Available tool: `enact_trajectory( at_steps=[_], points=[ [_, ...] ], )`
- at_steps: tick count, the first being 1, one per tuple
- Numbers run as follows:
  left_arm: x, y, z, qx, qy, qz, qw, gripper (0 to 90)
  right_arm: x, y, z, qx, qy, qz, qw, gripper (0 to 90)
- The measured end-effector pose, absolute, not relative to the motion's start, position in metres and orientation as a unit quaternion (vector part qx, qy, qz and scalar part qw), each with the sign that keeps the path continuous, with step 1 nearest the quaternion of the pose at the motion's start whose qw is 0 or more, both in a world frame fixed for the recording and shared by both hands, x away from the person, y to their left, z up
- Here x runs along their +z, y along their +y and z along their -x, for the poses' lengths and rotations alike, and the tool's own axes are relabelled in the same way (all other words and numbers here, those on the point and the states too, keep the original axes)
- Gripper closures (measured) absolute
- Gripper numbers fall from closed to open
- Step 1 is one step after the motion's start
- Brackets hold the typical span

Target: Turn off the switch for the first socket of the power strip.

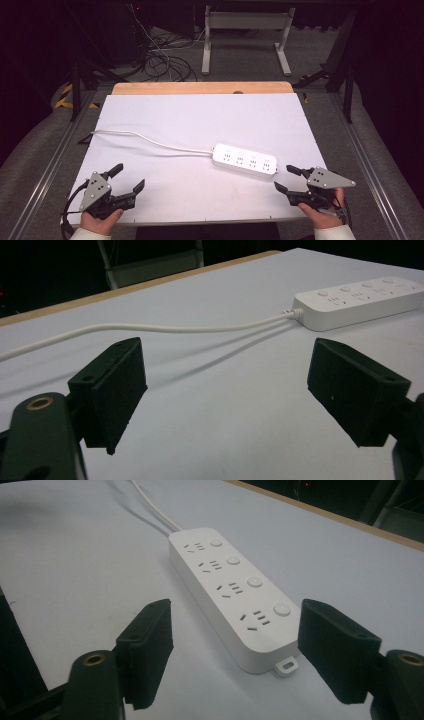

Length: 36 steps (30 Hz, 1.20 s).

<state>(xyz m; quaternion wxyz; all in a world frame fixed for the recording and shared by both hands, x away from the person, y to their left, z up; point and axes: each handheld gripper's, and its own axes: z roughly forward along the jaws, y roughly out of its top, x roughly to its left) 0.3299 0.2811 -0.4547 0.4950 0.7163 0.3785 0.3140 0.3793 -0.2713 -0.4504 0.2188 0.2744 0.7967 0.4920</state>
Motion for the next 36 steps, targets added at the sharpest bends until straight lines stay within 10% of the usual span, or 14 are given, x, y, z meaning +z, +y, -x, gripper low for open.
enact_trajectory(
  at_steps=[36],
  points=[
    [-0.452,0.277,-0.323,0.349,0.363,-0.717,0.483,16.1,-0.425,-0.257,-0.389,0.472,0.822,-0.252,0.195,40.0]
  ],
)
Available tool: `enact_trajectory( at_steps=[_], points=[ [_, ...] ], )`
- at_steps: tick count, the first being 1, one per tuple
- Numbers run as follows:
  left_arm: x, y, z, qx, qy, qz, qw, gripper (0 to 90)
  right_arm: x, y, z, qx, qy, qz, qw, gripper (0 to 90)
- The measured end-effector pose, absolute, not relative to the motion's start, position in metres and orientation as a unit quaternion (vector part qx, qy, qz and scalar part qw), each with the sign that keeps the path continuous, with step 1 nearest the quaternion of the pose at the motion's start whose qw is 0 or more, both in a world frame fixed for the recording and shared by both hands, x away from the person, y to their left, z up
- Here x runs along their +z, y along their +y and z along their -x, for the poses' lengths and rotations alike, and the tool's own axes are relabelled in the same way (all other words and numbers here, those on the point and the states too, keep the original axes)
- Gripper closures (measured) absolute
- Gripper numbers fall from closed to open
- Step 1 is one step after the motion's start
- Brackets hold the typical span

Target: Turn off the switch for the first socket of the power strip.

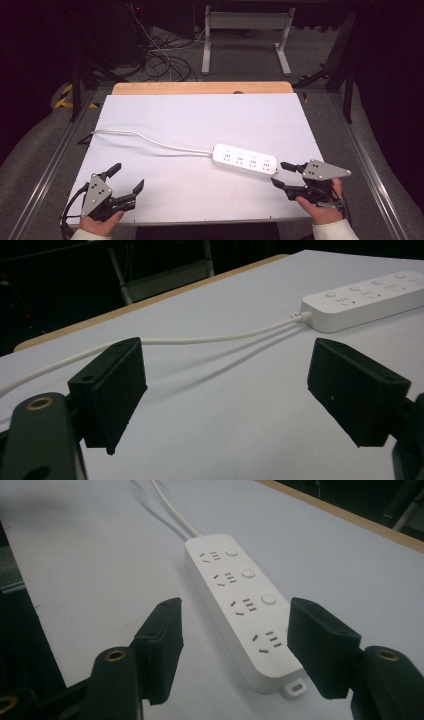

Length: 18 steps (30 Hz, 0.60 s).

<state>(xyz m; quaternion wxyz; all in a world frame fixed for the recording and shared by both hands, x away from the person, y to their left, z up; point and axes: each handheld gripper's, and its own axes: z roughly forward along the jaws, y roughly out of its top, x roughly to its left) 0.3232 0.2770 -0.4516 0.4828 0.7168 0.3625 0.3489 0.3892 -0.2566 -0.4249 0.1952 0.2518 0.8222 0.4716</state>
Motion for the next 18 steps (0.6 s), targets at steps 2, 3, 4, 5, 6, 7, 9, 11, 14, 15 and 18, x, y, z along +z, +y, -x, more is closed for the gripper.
enact_trajectory(
  at_steps=[2,3,4,5,6,7,9,11,14,15,18],
  points=[
    [-0.452,0.277,-0.323,0.349,0.363,-0.717,0.482,16.1,-0.421,-0.253,-0.392,0.471,0.824,-0.251,0.191,40.0],
    [-0.452,0.277,-0.323,0.349,0.363,-0.717,0.482,16.1,-0.419,-0.252,-0.394,0.470,0.825,-0.249,0.191,40.0],
    [-0.452,0.277,-0.323,0.348,0.364,-0.717,0.482,16.1,-0.417,-0.250,-0.395,0.470,0.826,-0.248,0.190,40.0],
    [-0.452,0.277,-0.323,0.348,0.364,-0.717,0.482,16.1,-0.415,-0.249,-0.396,0.471,0.826,-0.249,0.187,40.0],
    [-0.452,0.277,-0.323,0.349,0.363,-0.717,0.482,16.1,-0.413,-0.247,-0.398,0.470,0.827,-0.247,0.186,40.0],
    [-0.452,0.277,-0.324,0.349,0.363,-0.718,0.481,16.1,-0.410,-0.244,-0.401,0.470,0.828,-0.244,0.185,40.0],
    [-0.452,0.277,-0.324,0.349,0.363,-0.718,0.481,16.1,-0.408,-0.243,-0.402,0.472,0.828,-0.243,0.182,40.0],
    [-0.452,0.277,-0.324,0.347,0.364,-0.717,0.482,16.1,-0.403,-0.238,-0.407,0.475,0.828,-0.239,0.175,40.0],
    [-0.452,0.277,-0.324,0.348,0.364,-0.718,0.481,16.0,-0.400,-0.234,-0.410,0.476,0.829,-0.237,0.171,40.1],
    [-0.452,0.277,-0.324,0.348,0.363,-0.718,0.481,16.1,-0.397,-0.229,-0.414,0.476,0.831,-0.232,0.169,40.1],
    [-0.452,0.277,-0.324,0.348,0.364,-0.717,0.482,16.1,-0.393,-0.222,-0.418,0.474,0.835,-0.226,0.167,40.0]
  ],
)
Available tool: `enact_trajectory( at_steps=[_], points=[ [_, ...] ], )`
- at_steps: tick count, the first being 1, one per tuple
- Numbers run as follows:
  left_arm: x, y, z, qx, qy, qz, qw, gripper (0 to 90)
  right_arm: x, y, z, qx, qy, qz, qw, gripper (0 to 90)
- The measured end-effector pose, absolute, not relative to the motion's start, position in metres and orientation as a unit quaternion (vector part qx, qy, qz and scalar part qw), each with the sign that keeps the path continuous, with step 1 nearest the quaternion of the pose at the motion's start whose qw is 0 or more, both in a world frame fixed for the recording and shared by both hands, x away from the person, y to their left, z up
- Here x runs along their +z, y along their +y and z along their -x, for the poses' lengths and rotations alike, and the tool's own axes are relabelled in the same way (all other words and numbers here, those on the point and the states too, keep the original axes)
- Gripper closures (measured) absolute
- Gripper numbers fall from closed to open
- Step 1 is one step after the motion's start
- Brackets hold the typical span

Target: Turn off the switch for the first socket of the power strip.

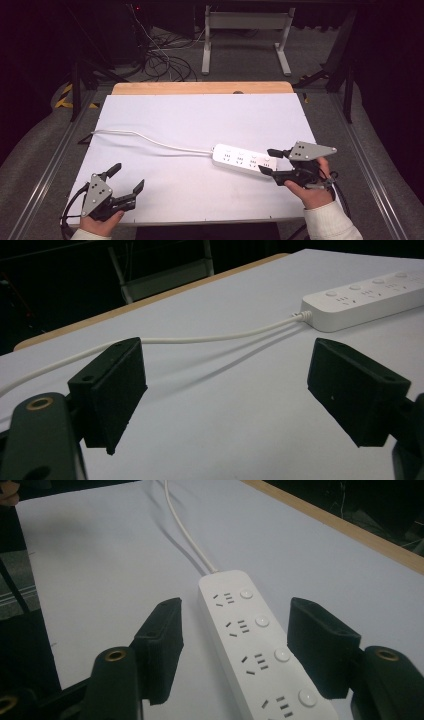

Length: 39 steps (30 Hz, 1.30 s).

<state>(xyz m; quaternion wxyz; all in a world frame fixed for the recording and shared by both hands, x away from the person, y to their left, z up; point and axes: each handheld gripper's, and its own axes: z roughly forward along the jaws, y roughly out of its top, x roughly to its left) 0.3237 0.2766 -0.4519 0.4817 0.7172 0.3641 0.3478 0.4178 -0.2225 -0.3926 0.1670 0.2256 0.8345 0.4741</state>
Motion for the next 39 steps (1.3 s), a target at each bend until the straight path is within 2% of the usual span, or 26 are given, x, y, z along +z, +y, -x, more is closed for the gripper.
enact_trajectory(
  at_steps=[21,39],
  points=[
    [-0.452,0.276,-0.324,0.345,0.363,-0.719,0.481,16.0,-0.375,-0.184,-0.448,0.469,0.847,-0.202,0.150,40.3],
    [-0.453,0.277,-0.324,0.344,0.361,-0.722,0.479,16.1,-0.380,-0.147,-0.474,0.449,0.863,-0.192,0.131,40.0]
  ],
)
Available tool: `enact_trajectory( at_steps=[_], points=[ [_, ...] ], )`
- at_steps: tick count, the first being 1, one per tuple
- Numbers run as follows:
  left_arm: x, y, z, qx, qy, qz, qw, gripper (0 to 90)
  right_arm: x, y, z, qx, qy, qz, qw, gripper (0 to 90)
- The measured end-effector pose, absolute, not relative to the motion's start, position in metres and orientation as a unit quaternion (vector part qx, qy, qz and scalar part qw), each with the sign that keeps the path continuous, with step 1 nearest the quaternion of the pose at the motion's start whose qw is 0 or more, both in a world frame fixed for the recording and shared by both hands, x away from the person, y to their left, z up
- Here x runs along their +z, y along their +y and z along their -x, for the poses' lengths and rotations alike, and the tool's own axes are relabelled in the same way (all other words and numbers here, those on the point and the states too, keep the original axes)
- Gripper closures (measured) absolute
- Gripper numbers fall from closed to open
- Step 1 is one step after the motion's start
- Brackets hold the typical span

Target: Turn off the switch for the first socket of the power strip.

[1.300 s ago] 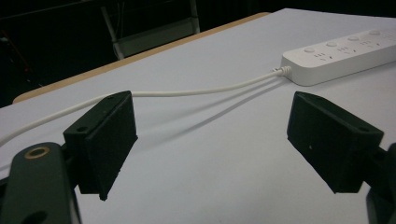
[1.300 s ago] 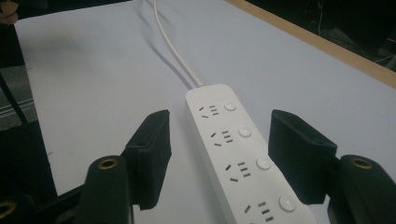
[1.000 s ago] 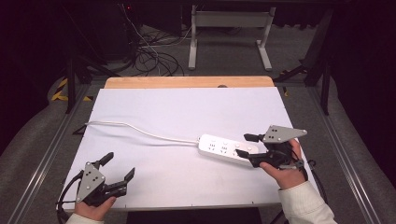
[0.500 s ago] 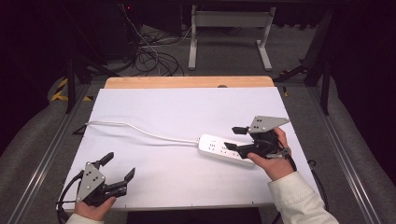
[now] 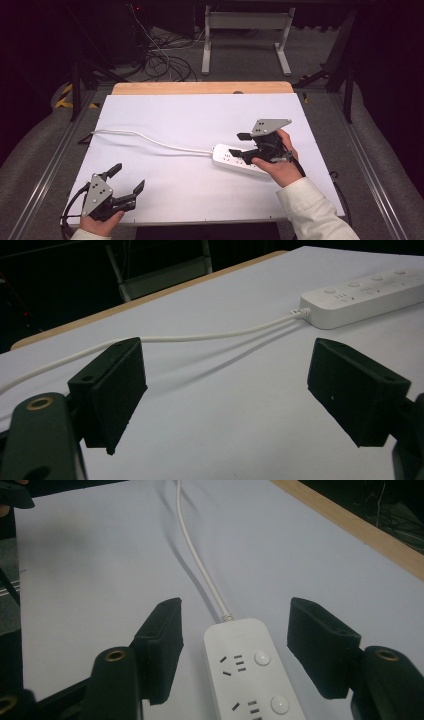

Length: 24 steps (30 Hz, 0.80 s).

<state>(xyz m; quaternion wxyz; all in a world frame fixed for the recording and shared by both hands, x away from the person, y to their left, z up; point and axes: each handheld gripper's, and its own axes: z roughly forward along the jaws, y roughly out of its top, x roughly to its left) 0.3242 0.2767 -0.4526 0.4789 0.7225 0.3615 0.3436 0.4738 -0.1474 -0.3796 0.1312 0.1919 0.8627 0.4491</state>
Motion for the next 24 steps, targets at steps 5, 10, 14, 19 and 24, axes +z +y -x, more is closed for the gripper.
enact_trajectory(
  at_steps=[5,10,14,19,24],
  points=[
    [-0.453,0.276,-0.324,0.343,0.362,-0.722,0.480,16.1,-0.380,-0.145,-0.477,0.448,0.863,-0.197,0.125,39.8],
    [-0.453,0.277,-0.325,0.344,0.362,-0.723,0.477,16.1,-0.378,-0.146,-0.480,0.443,0.866,-0.201,0.116,55.7],
    [-0.453,0.276,-0.325,0.343,0.361,-0.724,0.476,16.1,-0.375,-0.143,-0.482,0.433,0.874,-0.192,0.103,68.1],
    [-0.453,0.276,-0.325,0.345,0.360,-0.724,0.477,16.1,-0.369,-0.138,-0.485,0.411,0.888,-0.182,0.097,86.2],
    [-0.453,0.276,-0.325,0.344,0.359,-0.724,0.478,16.1,-0.367,-0.132,-0.491,0.385,0.899,-0.184,0.097,90.0]
  ],
)
